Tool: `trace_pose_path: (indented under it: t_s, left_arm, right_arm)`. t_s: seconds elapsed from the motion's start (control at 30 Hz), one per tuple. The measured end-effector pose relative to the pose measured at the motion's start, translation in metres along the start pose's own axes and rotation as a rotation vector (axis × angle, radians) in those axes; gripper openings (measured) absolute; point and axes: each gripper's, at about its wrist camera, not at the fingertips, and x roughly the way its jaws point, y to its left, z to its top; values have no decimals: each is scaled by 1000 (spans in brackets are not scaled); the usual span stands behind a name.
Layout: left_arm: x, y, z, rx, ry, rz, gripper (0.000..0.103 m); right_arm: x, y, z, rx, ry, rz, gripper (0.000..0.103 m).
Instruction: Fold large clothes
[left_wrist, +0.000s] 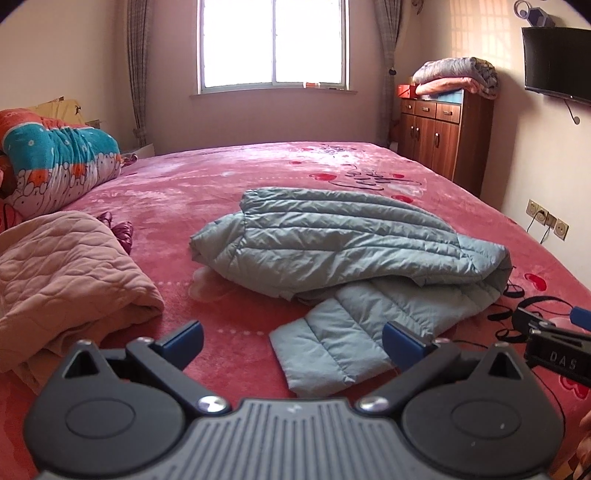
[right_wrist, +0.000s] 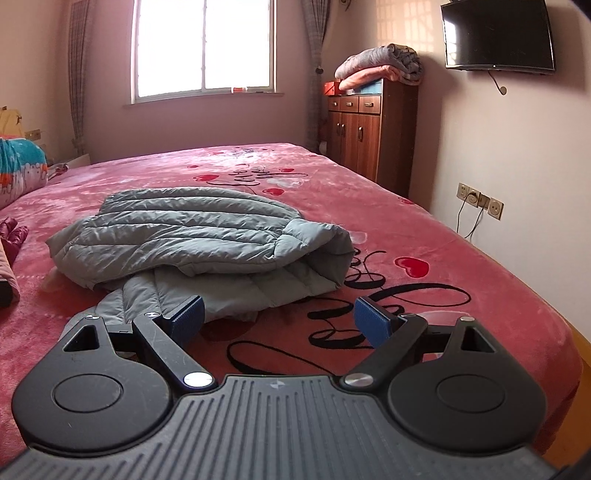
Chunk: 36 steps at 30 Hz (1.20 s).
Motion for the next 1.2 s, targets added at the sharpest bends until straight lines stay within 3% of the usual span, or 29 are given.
trace_pose_path:
  t_s: [0.57,0.87,1.2]
  left_arm:
    - [46,-29,-3,54,20,-68,101]
    - [88,-60,11,94,24,-104,93]
    - [141,-118,18,304,-4,-120,84]
  right_arm:
    - [47,-31,6,127,69,-13,103]
    - [74,-57,13,256,96,1,103]
    - [104,-75,17,337,128,-11,103]
